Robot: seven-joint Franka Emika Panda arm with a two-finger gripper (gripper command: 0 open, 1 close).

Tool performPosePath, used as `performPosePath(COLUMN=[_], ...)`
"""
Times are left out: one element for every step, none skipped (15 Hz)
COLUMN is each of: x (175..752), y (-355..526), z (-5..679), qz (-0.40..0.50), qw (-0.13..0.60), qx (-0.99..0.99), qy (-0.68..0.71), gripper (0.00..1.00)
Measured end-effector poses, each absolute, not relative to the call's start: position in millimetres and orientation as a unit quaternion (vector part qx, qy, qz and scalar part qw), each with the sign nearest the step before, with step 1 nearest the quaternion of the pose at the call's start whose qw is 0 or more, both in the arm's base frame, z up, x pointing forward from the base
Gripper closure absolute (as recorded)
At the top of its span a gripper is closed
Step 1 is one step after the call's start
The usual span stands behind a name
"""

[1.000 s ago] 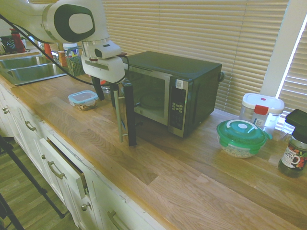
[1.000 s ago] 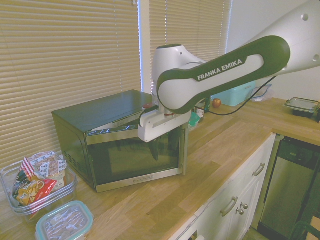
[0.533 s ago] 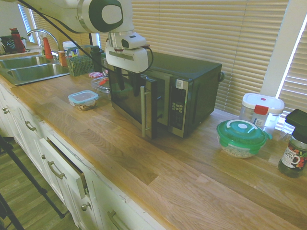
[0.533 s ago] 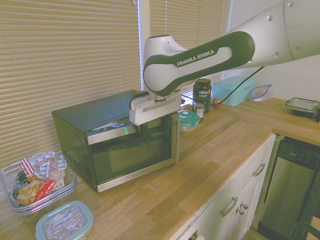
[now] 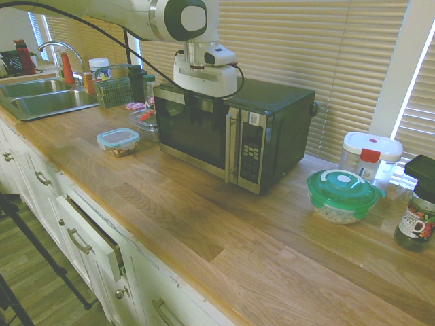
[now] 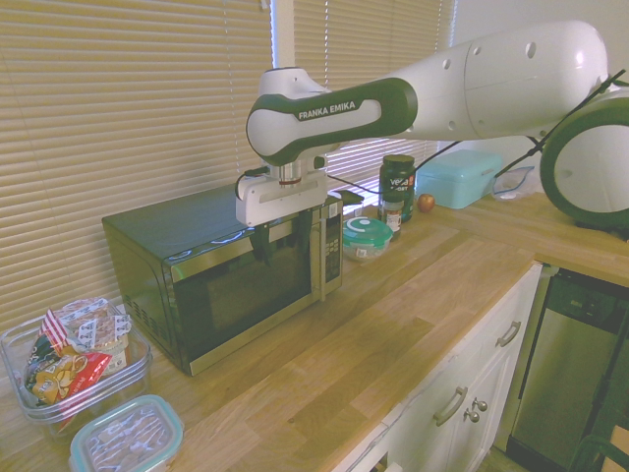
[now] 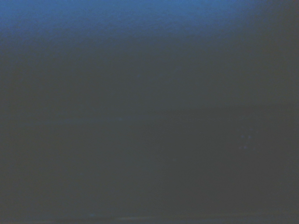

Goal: Close the microwave

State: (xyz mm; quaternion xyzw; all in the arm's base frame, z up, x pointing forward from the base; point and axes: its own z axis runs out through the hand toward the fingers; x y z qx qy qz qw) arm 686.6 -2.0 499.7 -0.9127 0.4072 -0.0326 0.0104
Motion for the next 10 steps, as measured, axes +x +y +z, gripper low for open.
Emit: performPosePath(x=[690.4, 692.5, 692.0, 690.1, 685.6, 679.7, 670.6, 659.5, 647.7, 636.2], y=[-3.7, -4.0, -3.5, -3.4, -2.2, -0.1, 3.0, 7.9, 12.6, 15.8], z=[500.9, 501.6, 501.9, 502.0, 503.5, 507.3, 512.3, 516.4, 518.2, 516.7], qz=[-0.028, -0.027, -0.028, -0.033, -0.044, -0.059, -0.067, -0.069, -0.070, -0.070], qw=[0.016, 0.019, 0.019, 0.020, 0.024, 0.029, 0.032, 0.034, 0.034, 0.034], qx=[-0.911, -0.910, -0.911, -0.911, -0.912, -0.915, -0.917, -0.919, -0.921, -0.922], qy=[0.411, 0.412, 0.412, 0.410, 0.406, 0.398, 0.391, 0.386, 0.383, 0.380], gripper=[0.00, 0.00, 0.00, 0.00, 0.00, 0.00, 0.00, 0.00, 0.00, 0.00])
